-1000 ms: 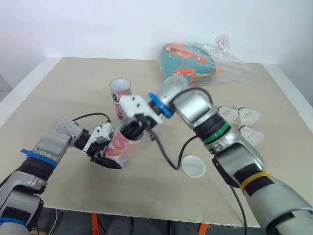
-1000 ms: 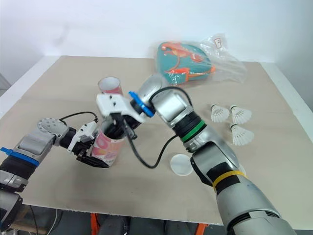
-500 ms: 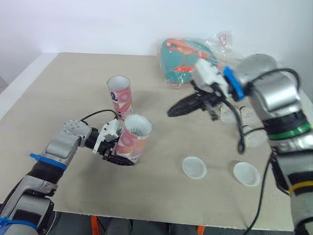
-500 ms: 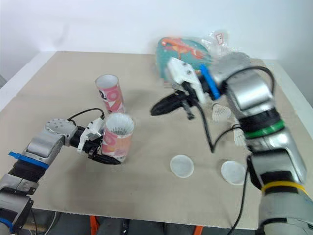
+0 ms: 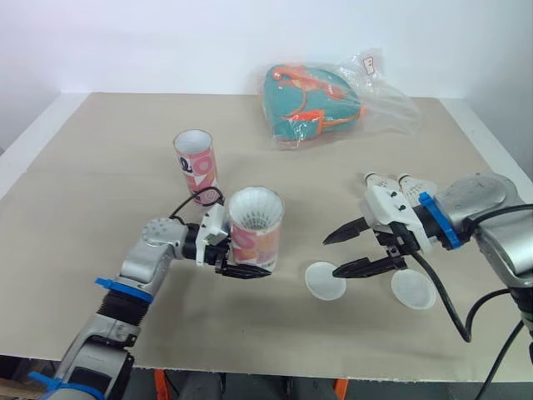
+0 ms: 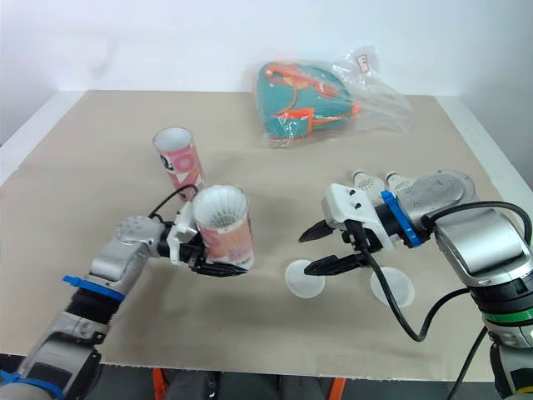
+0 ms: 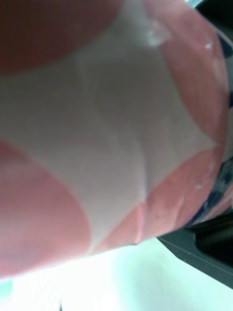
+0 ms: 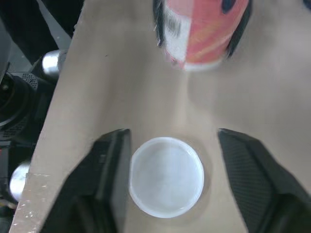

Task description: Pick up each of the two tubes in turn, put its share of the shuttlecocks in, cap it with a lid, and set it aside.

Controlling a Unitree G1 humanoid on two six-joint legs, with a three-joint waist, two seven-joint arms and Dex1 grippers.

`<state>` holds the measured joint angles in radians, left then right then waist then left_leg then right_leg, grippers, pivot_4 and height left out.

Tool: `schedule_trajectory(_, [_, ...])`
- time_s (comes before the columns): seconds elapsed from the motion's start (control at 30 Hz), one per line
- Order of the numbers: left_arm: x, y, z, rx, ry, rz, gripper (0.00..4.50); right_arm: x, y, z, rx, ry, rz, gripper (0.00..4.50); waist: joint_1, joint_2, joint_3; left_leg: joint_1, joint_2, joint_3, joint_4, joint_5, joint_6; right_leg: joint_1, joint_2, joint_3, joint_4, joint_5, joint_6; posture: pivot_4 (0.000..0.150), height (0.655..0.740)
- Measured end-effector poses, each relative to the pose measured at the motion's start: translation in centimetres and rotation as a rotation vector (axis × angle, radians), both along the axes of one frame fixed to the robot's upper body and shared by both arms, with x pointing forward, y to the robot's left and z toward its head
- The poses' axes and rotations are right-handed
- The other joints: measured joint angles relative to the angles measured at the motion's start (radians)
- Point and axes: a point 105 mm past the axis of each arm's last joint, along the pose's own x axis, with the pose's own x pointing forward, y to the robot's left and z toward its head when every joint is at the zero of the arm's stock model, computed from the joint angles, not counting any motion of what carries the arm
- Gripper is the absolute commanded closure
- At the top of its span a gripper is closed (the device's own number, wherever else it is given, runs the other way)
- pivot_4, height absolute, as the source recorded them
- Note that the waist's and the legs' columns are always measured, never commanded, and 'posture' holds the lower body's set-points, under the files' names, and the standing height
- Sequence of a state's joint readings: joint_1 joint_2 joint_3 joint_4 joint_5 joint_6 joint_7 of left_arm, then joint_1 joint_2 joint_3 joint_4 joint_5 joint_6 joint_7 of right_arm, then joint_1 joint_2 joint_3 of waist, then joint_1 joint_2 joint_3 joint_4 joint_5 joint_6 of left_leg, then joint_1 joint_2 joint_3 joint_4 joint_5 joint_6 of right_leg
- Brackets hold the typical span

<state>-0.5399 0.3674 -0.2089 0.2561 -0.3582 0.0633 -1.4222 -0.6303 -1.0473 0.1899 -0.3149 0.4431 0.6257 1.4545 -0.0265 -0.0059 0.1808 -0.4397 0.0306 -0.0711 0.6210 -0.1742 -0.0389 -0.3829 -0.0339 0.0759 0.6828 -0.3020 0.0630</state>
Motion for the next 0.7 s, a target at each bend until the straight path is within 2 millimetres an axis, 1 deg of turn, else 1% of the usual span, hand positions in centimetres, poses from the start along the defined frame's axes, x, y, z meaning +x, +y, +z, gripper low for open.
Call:
schedule_trajectory(0.07, [0.2, -0.3, -0.9, 0.005, -0.001, 0.011, 1.46, 0.3, 0.0, -0.6, -0.034, -0.009, -0.013, 1.40, 0.000, 0.000, 0.000, 0.000, 0.000, 0.000, 0.000, 0.001, 0.000, 0.001, 0.000, 0.000, 0.000, 0.001, 0.001, 0.150, 0.7400])
schedule_trajectory(0.1, [0.3, -0.6, -1.2, -0.001, 0.002, 0.019, 1.46, 0.4, 0.0, -1.3, -0.064, -0.014, -0.017, 1.40, 0.000, 0.000, 0.000, 0.000, 0.000, 0.000, 0.001, 0.001, -0.001, 0.001, 0.000, 0.000, 0.000, 0.001, 0.002, 0.150, 0.7400])
schedule_trajectory(0.23, [0.5, -1.1, -2.0, -0.003, 0.000, 0.027, 1.46, 0.8, -0.1, -2.9, -0.130, -0.022, -0.027, 1.40, 0.000, -0.001, 0.000, 0.000, 0.000, 0.000, 0.001, 0.001, -0.001, 0.001, 0.000, 0.001, 0.000, 0.001, 0.002, 0.150, 0.7400])
schedule_trajectory(0.37, [0.6, -1.6, -2.7, 0.007, -0.011, 0.034, 1.46, 2.0, -0.2, -4.8, -0.178, -0.031, -0.059, 1.40, 0.000, -0.001, 0.000, 0.000, -0.001, 0.000, 0.000, 0.001, -0.001, 0.001, 0.000, 0.001, 0.000, 0.001, 0.001, 0.150, 0.7400])
schedule_trajectory(0.4, [0.6, -1.7, -2.7, 0.006, -0.023, 0.034, 1.46, 2.6, -0.5, -5.4, -0.204, -0.046, -0.080, 1.40, 0.000, -0.001, 0.000, 0.000, -0.001, 0.000, 0.000, 0.001, -0.001, 0.001, 0.000, 0.001, 0.000, 0.001, 0.001, 0.150, 0.7400])
schedule_trajectory(0.53, [0.6, -2.1, -2.7, -0.006, -0.036, 0.032, 1.46, 3.7, -0.7, -5.8, -0.225, -0.077, -0.102, 1.40, 0.000, -0.001, 0.000, 0.000, -0.001, 0.000, 0.000, 0.001, -0.001, 0.001, 0.000, 0.001, 0.000, 0.001, 0.001, 0.150, 0.7400])
schedule_trajectory(0.67, [0.6, -2.1, -2.9, -0.004, -0.042, 0.033, 1.46, 3.5, -0.7, -6.4, -0.260, -0.076, -0.074, 1.40, 0.000, -0.001, 0.000, 0.000, -0.001, 0.000, 0.000, 0.001, -0.001, 0.001, 0.000, 0.001, 0.000, 0.001, 0.001, 0.150, 0.7400])
schedule_trajectory(0.7, [0.6, -2.1, -2.9, -0.005, -0.042, 0.034, 1.46, 3.5, -0.8, -6.4, -0.270, -0.083, -0.064, 1.78, 0.000, -0.001, 0.000, 0.000, -0.001, 0.000, 0.000, 0.001, -0.001, 0.001, 0.000, 0.001, 0.000, 0.001, 0.001, 0.150, 0.7400])
